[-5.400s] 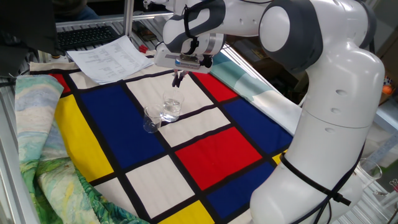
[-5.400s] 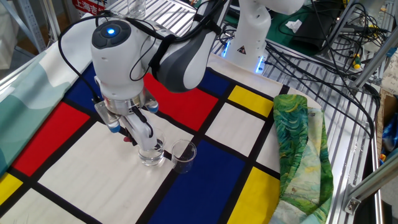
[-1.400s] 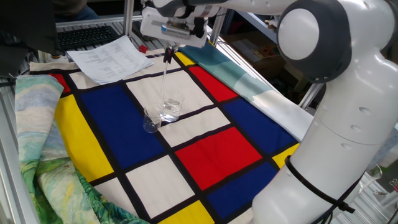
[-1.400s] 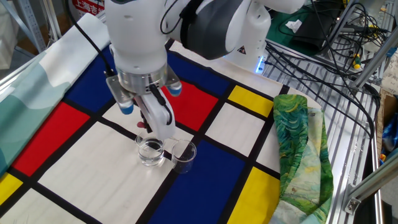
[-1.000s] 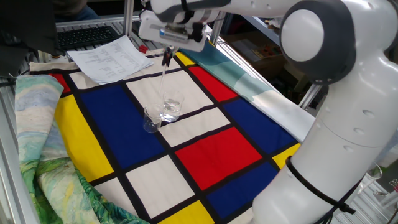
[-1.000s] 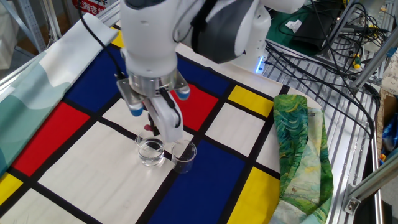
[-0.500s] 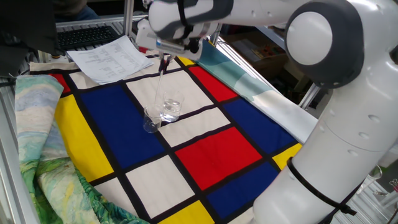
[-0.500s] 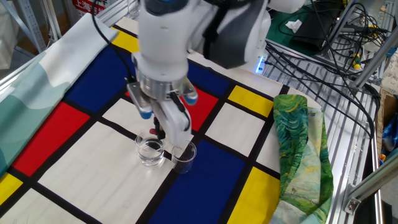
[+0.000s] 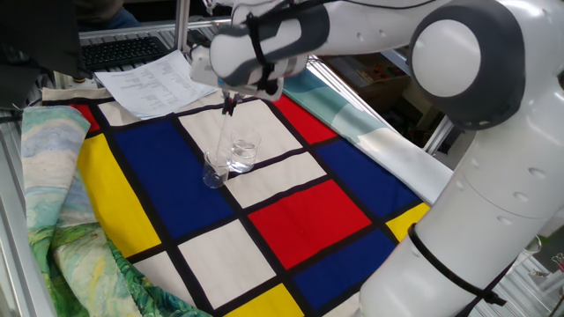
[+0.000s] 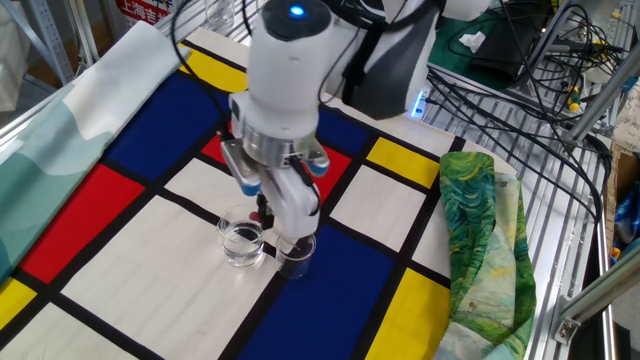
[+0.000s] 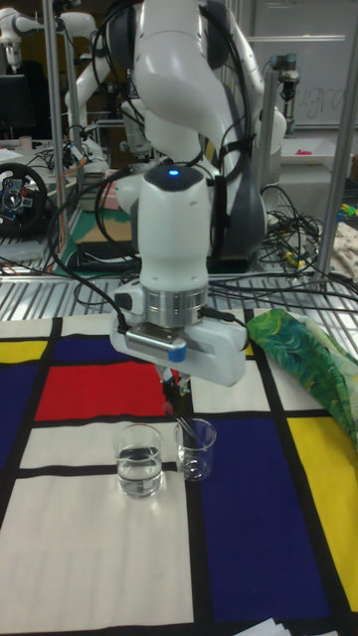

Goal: Transfer liquid using a dropper

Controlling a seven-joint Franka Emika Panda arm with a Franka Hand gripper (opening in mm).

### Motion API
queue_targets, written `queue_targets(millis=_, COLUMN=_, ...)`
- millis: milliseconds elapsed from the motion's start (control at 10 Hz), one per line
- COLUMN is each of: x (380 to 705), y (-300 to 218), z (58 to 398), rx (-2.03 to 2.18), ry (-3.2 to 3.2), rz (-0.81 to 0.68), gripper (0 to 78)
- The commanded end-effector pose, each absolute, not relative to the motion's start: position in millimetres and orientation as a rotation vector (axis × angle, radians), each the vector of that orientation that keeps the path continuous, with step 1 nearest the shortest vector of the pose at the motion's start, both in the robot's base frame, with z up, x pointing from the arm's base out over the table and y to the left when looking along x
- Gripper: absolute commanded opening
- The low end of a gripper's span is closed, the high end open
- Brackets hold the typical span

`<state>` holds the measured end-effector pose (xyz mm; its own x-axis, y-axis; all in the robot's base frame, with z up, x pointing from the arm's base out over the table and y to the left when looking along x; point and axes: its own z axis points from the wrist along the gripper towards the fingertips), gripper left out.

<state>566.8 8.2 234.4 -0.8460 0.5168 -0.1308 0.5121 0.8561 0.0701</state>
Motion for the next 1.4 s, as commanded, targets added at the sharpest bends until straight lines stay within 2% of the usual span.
queue_targets(millis=100, x=558, y=14, z=223, rx=0.787, ry=2.856, rz=0.059, gripper=1.1)
queue_targets(millis=1400, x=543, y=22, z=189, rx=0.762, ry=2.791, rz=0.071, gripper=1.1)
